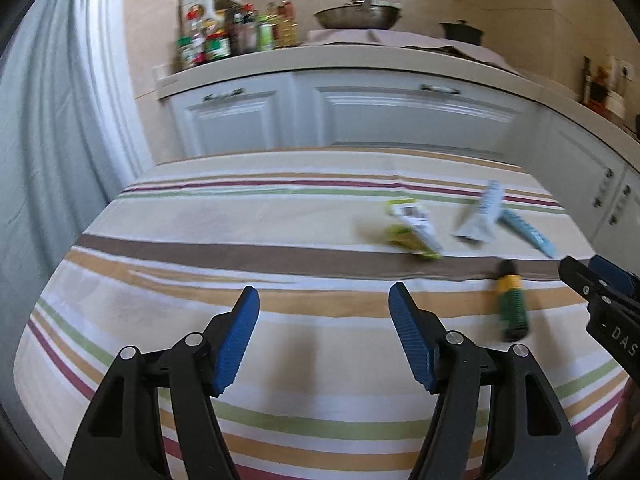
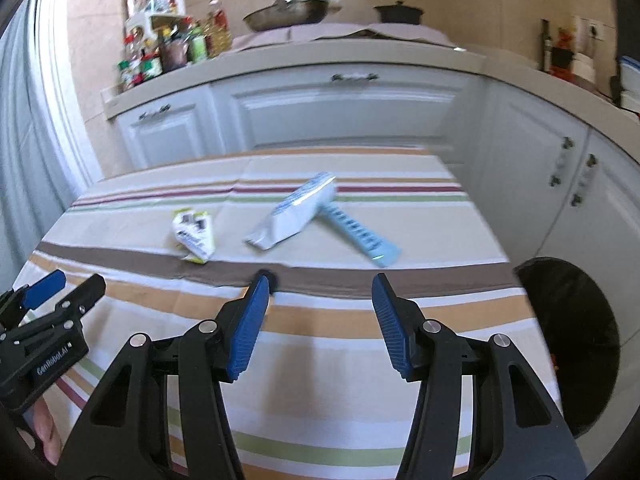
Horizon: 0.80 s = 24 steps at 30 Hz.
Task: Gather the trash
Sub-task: 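Move both open tools back over the table toward the green bottle, then grasp the green-and-yellow bottle with the right tool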
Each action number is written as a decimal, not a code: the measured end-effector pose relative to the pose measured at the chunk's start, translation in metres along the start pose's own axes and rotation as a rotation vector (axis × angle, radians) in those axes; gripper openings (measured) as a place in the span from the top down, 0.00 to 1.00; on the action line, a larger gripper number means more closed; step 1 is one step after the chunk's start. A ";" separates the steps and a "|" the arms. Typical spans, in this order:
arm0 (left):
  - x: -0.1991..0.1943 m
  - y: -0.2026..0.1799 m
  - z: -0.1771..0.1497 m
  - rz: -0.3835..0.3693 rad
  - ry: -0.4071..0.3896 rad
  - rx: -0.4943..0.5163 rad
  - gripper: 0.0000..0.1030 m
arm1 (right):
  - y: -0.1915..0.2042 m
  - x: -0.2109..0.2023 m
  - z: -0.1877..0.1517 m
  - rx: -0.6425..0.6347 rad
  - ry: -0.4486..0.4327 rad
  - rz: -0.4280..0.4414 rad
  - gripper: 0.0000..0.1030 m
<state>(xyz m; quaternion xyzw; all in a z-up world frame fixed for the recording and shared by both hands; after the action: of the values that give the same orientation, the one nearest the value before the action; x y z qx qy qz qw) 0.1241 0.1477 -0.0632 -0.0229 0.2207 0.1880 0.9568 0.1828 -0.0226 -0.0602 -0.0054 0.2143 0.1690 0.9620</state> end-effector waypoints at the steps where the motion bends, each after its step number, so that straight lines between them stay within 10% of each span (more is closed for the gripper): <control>1: 0.002 0.005 -0.001 0.008 0.005 -0.005 0.36 | 0.004 0.002 -0.001 -0.002 0.008 0.005 0.49; 13: 0.017 0.053 -0.008 0.050 0.043 -0.067 0.36 | 0.039 0.040 -0.017 -0.048 0.175 0.009 0.50; 19: 0.018 0.049 -0.008 0.019 0.039 -0.072 0.36 | 0.039 0.045 -0.021 -0.049 0.206 0.002 0.77; 24: 0.018 0.037 -0.006 -0.013 0.040 -0.066 0.36 | 0.032 0.041 -0.021 -0.032 0.193 0.009 0.78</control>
<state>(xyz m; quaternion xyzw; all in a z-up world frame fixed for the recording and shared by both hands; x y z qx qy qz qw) 0.1228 0.1879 -0.0751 -0.0599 0.2334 0.1883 0.9521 0.1988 0.0193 -0.0944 -0.0358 0.3035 0.1756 0.9358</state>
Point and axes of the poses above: each gripper's, at about its wrist camera, not at the fingertips, and x roughly the way its jaws point, y to its left, z to its top, the point moved 1 cm from there along x, roughly the way its jaws point, and after that the axes turned 15 degrees about -y, right-handed, at the moved point
